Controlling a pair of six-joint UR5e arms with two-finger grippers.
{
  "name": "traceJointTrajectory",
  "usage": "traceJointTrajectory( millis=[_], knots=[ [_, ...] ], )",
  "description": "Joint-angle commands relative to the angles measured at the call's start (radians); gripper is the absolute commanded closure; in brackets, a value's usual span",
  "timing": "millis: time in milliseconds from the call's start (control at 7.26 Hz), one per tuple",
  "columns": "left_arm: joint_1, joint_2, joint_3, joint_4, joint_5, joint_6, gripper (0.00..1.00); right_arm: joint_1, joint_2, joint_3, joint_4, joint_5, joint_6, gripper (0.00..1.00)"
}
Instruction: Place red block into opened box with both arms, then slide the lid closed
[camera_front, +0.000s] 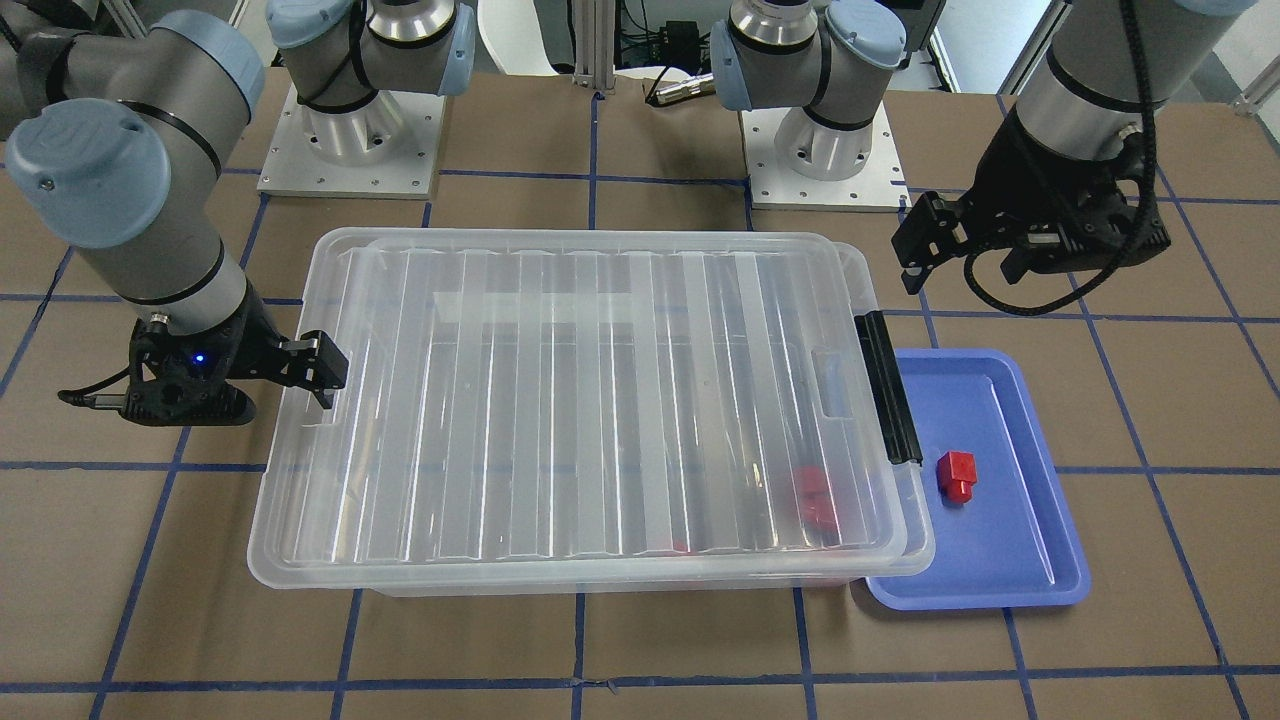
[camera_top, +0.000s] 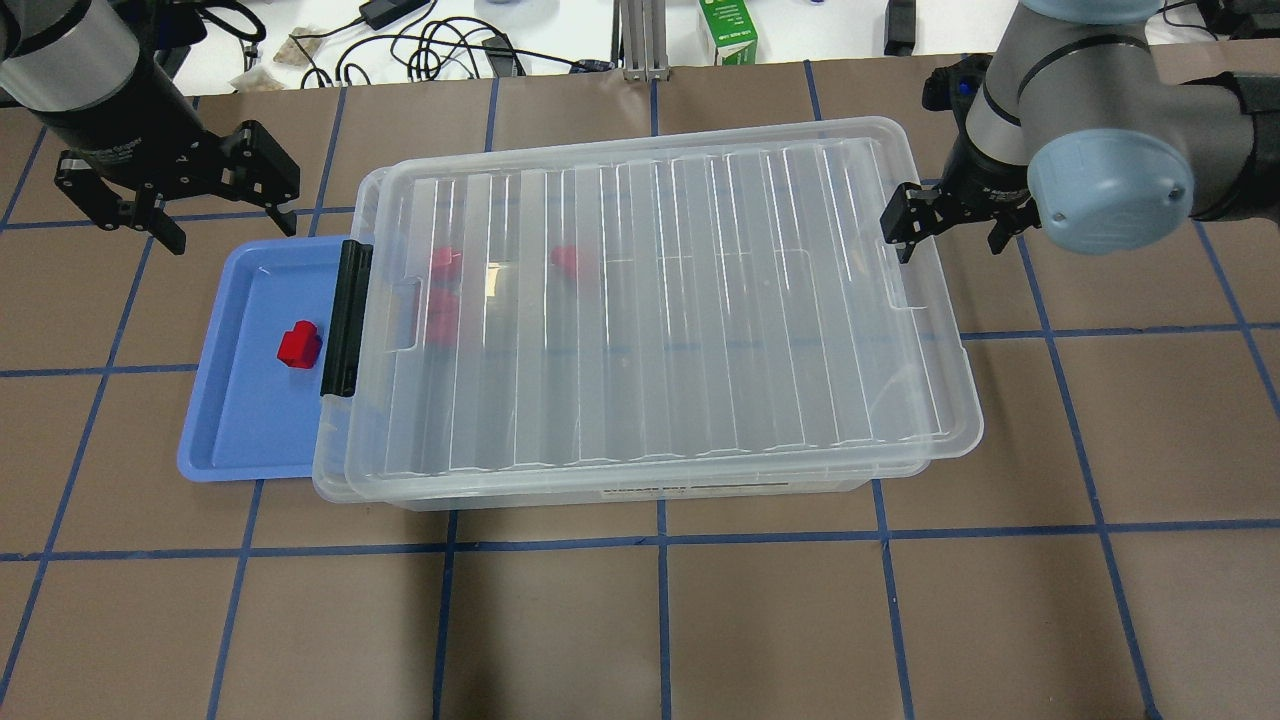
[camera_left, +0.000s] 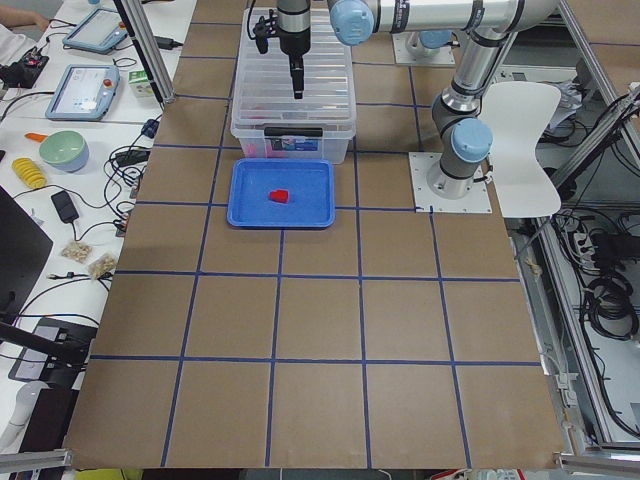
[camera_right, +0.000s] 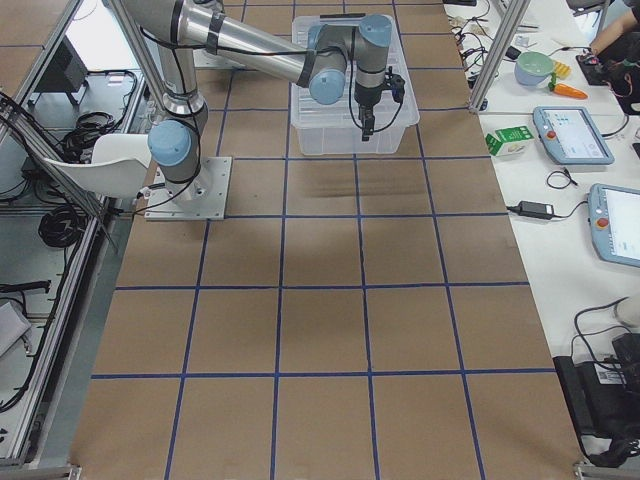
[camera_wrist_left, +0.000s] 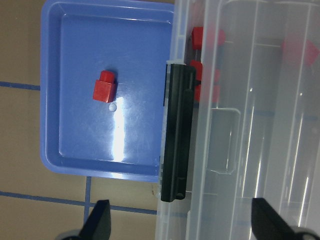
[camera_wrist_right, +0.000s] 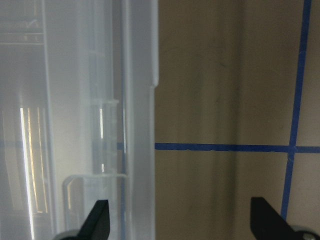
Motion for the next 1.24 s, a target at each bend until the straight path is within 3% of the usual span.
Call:
traceJointTrajectory(
  millis=[0,275,688,1101],
  knots=[
    [0.011,-0.025,-0.015,0.02,0.004,0.023,0.0,-0.026,0.0,0.001,-0.002,-0.003,-0.023,0.02],
    [0.075,-0.069,-0.018,0.086,0.001,0.231,0.0,-0.038,0.0,0.001,-0.002,-0.003,-0.047,0.02],
    [0.143,-0.14,-0.038,0.112,-0.006,0.244,0.0,-0.063,-0.001,0.0,-0.002,-0.006,-0.087,0.02],
    [0.151,-0.241,-0.124,0.331,0.003,0.362,0.0,-0.089,-0.003,-0.002,-0.002,-0.008,-0.127,0.02]
  ],
)
